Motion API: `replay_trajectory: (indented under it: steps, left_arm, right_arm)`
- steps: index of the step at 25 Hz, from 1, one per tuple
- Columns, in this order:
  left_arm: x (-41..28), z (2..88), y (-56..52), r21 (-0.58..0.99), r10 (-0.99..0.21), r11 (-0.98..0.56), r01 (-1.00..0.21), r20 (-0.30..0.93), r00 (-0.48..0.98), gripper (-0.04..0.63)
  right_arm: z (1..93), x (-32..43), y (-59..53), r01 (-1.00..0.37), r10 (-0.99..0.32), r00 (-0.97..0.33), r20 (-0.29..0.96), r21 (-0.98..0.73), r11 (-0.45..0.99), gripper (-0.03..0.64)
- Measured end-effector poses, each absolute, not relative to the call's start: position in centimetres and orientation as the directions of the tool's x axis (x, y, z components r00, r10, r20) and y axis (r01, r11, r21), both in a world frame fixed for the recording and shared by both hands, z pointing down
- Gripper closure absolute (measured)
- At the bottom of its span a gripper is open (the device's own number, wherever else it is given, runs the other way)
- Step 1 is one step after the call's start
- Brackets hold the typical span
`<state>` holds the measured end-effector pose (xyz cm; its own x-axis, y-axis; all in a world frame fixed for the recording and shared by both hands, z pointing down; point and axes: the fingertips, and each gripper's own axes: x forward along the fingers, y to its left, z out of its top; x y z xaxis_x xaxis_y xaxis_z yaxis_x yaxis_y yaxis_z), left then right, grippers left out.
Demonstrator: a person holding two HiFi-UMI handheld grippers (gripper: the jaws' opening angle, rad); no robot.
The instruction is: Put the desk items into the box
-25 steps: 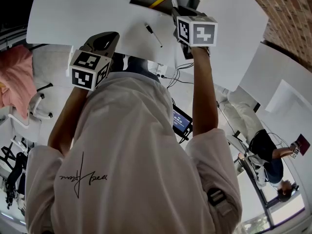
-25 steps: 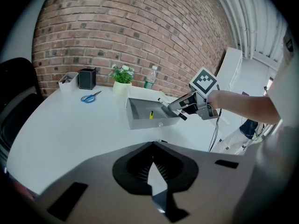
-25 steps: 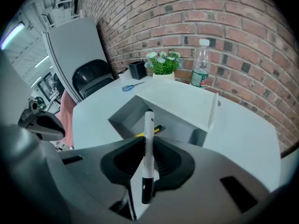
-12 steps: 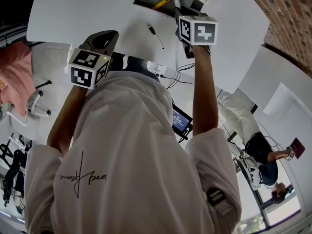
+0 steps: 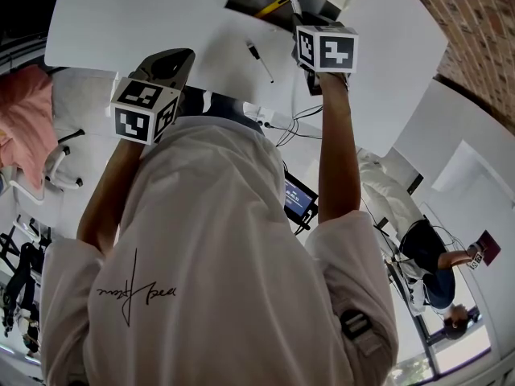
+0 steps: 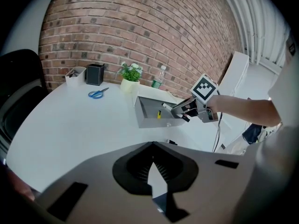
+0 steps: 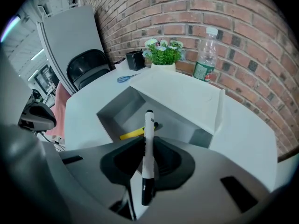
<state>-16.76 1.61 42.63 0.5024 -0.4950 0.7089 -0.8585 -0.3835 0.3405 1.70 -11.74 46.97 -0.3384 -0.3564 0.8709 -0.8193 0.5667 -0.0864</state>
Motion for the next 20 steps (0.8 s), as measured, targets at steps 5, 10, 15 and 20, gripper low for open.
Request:
replay_trajectory:
  steps: [5, 10, 15, 20]
  left_arm:
    - [-16.7, 42.8, 1.5, 0.344, -0.494, -0.376, -0.861, 0.712, 0.5, 0.591]
    - [-16.9, 42.8, 1.4, 0.344, -0.494, -0.37, -0.863, 0.714, 0.496, 0.591]
    - [-17.0, 43.0, 1.3, 0.345, -0.494, -0.364, -0.865, 0.716, 0.493, 0.591]
    - [-17.1, 43.2, 1.2, 0.342, -0.496, -0.355, -0.87, 0.72, 0.486, 0.591]
  right_arm:
    - [47.4, 1.9, -11.9, -0.821, -0.344, -0.337, 0.876, -0.094, 0.563, 0.535]
    - [47.6, 1.9, -12.2, -0.821, -0.341, -0.336, 0.878, -0.095, 0.562, 0.535]
    - [47.8, 2.0, -12.5, -0.821, -0.336, -0.333, 0.881, -0.096, 0.563, 0.535]
    - [48.1, 2.1, -12.7, -0.818, -0.328, -0.33, 0.885, -0.095, 0.567, 0.535]
